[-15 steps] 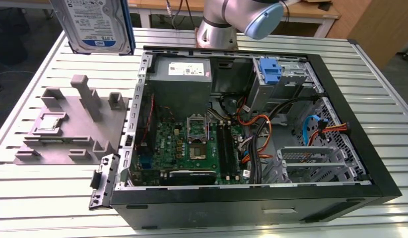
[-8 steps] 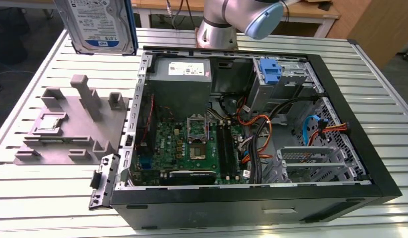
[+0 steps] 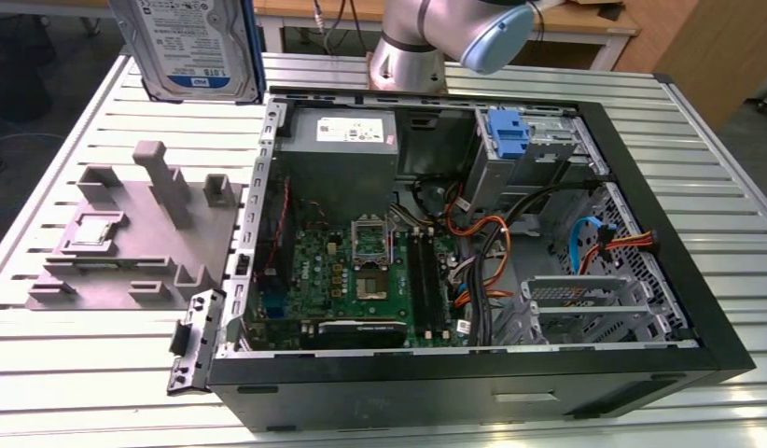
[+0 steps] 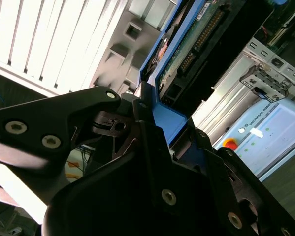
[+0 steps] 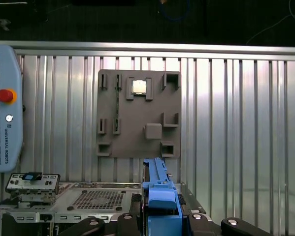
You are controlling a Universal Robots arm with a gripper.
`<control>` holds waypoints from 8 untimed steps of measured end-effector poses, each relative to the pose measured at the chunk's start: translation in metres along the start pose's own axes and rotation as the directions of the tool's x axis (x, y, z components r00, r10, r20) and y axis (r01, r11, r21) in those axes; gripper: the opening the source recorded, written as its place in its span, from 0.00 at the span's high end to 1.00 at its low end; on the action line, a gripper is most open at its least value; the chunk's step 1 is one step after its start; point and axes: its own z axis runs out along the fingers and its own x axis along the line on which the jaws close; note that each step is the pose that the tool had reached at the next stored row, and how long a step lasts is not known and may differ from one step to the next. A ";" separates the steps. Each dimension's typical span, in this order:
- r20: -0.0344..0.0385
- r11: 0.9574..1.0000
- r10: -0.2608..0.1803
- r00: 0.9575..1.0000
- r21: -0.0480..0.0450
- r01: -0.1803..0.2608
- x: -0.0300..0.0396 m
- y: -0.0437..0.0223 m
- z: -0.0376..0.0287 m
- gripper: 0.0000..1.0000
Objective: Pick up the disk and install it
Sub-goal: 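Pick up the disk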
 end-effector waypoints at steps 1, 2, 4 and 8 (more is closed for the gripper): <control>0.000 1.000 0.000 1.000 0.000 0.000 0.0000 -0.0006 0.0000 0.63; 0.000 1.000 0.000 1.000 0.000 0.000 0.0000 -0.0013 0.0000 0.63; 0.000 1.000 0.000 1.000 0.000 0.000 0.0000 -0.0026 -0.0001 0.63; 0.000 1.000 0.000 1.000 0.000 0.000 0.0000 -0.0054 -0.0001 0.63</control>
